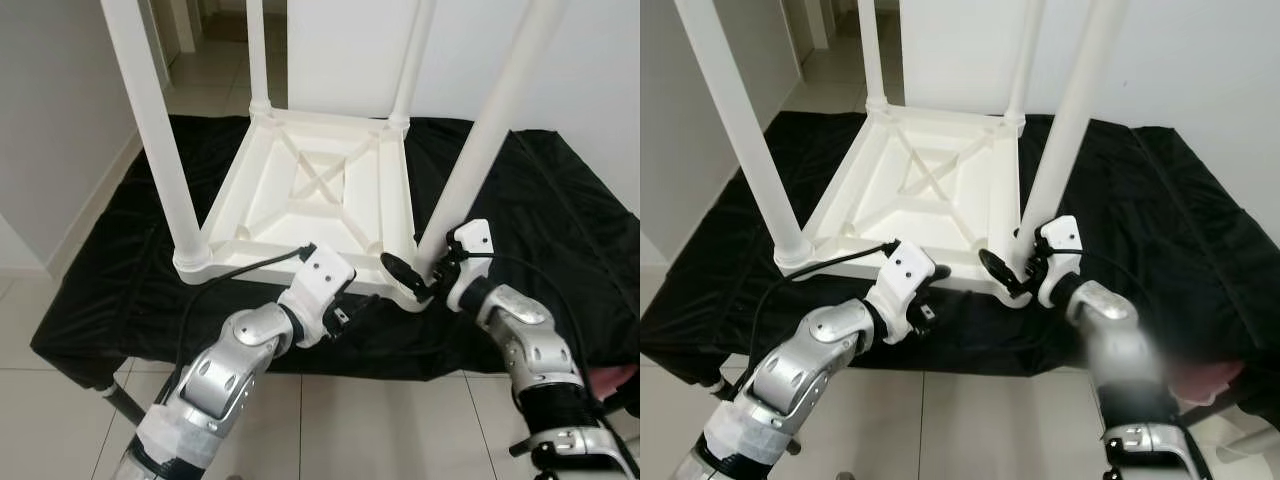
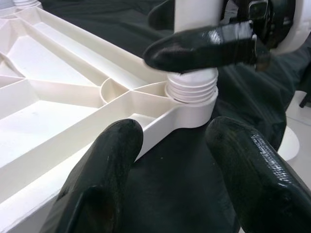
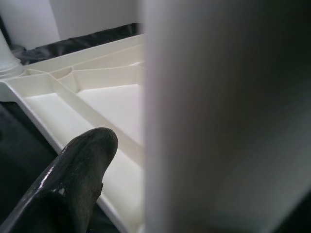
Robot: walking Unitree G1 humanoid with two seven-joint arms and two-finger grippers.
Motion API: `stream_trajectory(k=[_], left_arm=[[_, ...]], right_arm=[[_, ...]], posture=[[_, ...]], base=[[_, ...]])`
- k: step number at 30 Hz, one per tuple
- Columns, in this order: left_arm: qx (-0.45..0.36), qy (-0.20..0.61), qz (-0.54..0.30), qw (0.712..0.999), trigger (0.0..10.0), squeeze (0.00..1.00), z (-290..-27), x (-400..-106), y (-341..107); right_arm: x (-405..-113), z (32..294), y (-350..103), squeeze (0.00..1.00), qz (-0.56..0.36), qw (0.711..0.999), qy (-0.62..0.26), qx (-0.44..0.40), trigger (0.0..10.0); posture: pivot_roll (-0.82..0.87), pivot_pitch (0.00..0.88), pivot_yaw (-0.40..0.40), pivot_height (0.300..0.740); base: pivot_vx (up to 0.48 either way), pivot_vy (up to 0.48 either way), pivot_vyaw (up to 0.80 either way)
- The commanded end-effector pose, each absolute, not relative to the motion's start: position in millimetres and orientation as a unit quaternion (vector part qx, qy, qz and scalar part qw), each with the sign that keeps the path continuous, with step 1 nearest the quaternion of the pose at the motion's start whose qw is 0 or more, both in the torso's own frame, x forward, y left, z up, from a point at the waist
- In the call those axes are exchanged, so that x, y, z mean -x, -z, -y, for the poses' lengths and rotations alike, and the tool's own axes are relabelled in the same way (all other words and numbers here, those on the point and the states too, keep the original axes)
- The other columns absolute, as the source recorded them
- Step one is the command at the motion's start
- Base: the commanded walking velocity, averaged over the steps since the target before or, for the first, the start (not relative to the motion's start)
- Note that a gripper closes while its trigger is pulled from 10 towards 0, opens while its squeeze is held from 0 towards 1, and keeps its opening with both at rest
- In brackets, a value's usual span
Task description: Building children table
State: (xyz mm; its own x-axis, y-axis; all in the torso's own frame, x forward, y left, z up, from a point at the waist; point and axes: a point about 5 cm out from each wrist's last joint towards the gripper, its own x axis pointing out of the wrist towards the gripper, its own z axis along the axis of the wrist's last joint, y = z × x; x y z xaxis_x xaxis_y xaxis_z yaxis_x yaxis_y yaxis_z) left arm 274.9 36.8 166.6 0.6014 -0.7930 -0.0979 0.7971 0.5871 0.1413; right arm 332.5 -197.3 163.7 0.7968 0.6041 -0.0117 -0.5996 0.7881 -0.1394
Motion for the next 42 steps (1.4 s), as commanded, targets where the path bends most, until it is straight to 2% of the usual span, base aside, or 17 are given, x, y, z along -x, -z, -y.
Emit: stream_trajectory(k=[1, 2, 3, 4, 5, 7, 10, 11, 12, 19, 20, 21, 22, 26, 32, 37, 42], left_arm=[[-0.088, 0.441, -0.015, 0.893, 10.0, 0.0, -38, -276, -166], [-0.088, 0.441, -0.015, 0.893, 10.0, 0.0, -38, -276, -166], [-0.089, 0.44, -0.015, 0.894, 10.0, 0.0, -39, -276, -166], [-0.089, 0.439, -0.015, 0.894, 10.0, 0.0, -39, -276, -166], [-0.089, 0.438, -0.014, 0.895, 10.0, 0.0, -40, -277, -167], [-0.088, 0.436, -0.014, 0.895, 10.0, 0.0, -40, -277, -168], [-0.088, 0.436, -0.014, 0.896, 10.0, 0.0, -40, -277, -168], [-0.088, 0.436, -0.014, 0.896, 10.0, 0.0, -40, -277, -167], [-0.087, 0.436, -0.015, 0.896, 10.0, 0.0, -40, -276, -167], [-0.085, 0.436, -0.017, 0.896, 10.0, 0.0, -40, -275, -167], [-0.083, 0.435, -0.017, 0.896, 10.0, 0.0, -40, -275, -166], [-0.083, 0.435, -0.017, 0.896, 10.0, 0.0, -40, -275, -166], [-0.082, 0.437, -0.018, 0.896, 10.0, 0.0, -40, -275, -166], [-0.08, 0.442, -0.019, 0.893, 10.0, 0.0, -38, -272, -165], [-0.078, 0.442, -0.019, 0.893, 10.0, 0.0, -39, -272, -165], [-0.075, 0.451, -0.021, 0.889, 10.0, 0.0, -39, -270, -163], [-0.078, 0.452, -0.022, 0.888, 10.0, 0.0, -38, -271, -162]], right_arm=[[-334, 198, -160, 0.0, 0.008, 0.941, -0.33, 0.075, 10.0], [-334, 198, -160, 0.0, 0.008, 0.941, -0.33, 0.075, 10.0], [-335, 198, -159, 0.0, 0.005, 0.94, -0.332, 0.075, 5.7], [-336, 198, -159, 0.0, 0.003, 0.939, -0.336, 0.074, 5.7], [-336, 198, -158, 0.0, 0.0, 0.938, -0.338, 0.082, 1.8], [-338, 199, -155, 0.0, -0.004, 0.938, -0.337, 0.085, 2.7], [-338, 200, -155, 0.0, -0.005, 0.938, -0.337, 0.083, 2.7], [-339, 200, -153, 0.0, -0.006, 0.937, -0.339, 0.082, 2.0], [-339, 200, -151, 0.0, -0.007, 0.936, -0.342, 0.081, 0.0], [-340, 203, -148, 0.0, -0.008, 0.938, -0.336, 0.081, 0.0], [-340, 203, -147, 0.0, -0.009, 0.94, -0.332, 0.081, 4.5], [-340, 203, -147, 0.0, -0.009, 0.94, -0.332, 0.081, 4.5], [-340, 204, -146, 0.0, -0.012, 0.944, -0.32, 0.08, 10.0], [-343, 207, -144, 0.0, -0.012, 0.968, -0.239, 0.082, 10.0], [-340, 200, -145, 0.0, -0.002, 0.976, -0.207, 0.061, 10.0], [-335, 193, -148, 0.0, 0.014, 0.994, -0.105, 0.016, 10.0], [-330, 186, -148, 0.0, 0.016, 0.998, -0.066, 0.008, 10.0]], posture=[[0.0, 0.028, -0.035, 0.74], [0.0, 0.028, -0.035, 0.74], [0.01, 0.029, -0.037, 0.74], [0.01, 0.029, -0.037, 0.74], [0.01, 0.03, -0.039, 0.74], [0.01, 0.03, -0.039, 0.74], [0.01, 0.03, -0.039, 0.74], [0.02, 0.031, -0.039, 0.74], [0.02, 0.031, -0.039, 0.74], [0.01, 0.043, -0.038, 0.74], [0.0, 0.046, -0.038, 0.74], [0.0, 0.046, -0.038, 0.74], [0.0, 0.048, -0.039, 0.74], [0.0, 0.051, -0.044, 0.74], [0.0, 0.054, -0.043, 0.74], [-0.01, 0.055, -0.032, 0.74], [-0.02, 0.053, -0.025, 0.74]], base=[[0.0, 0.0, 0.0], [0.0, 0.0, 0.0], [0.0, 0.0, 0.0], [0.0, 0.0, 0.0], [0.0, 0.0, 0.0], [0.0, 0.0, 0.0], [0.0, 0.0, 0.0], [0.0, 0.0, 0.0], [0.0, 0.0, 0.0], [0.0, 0.0, 0.0], [0.0, 0.0, 0.0], [0.0, 0.0, 0.0], [0.0, 0.0, 0.0], [0.0, 0.0, 0.0], [0.0, 0.0, 0.0], [0.0, 0.0, 0.0], [0.0, 0.0, 0.0]])
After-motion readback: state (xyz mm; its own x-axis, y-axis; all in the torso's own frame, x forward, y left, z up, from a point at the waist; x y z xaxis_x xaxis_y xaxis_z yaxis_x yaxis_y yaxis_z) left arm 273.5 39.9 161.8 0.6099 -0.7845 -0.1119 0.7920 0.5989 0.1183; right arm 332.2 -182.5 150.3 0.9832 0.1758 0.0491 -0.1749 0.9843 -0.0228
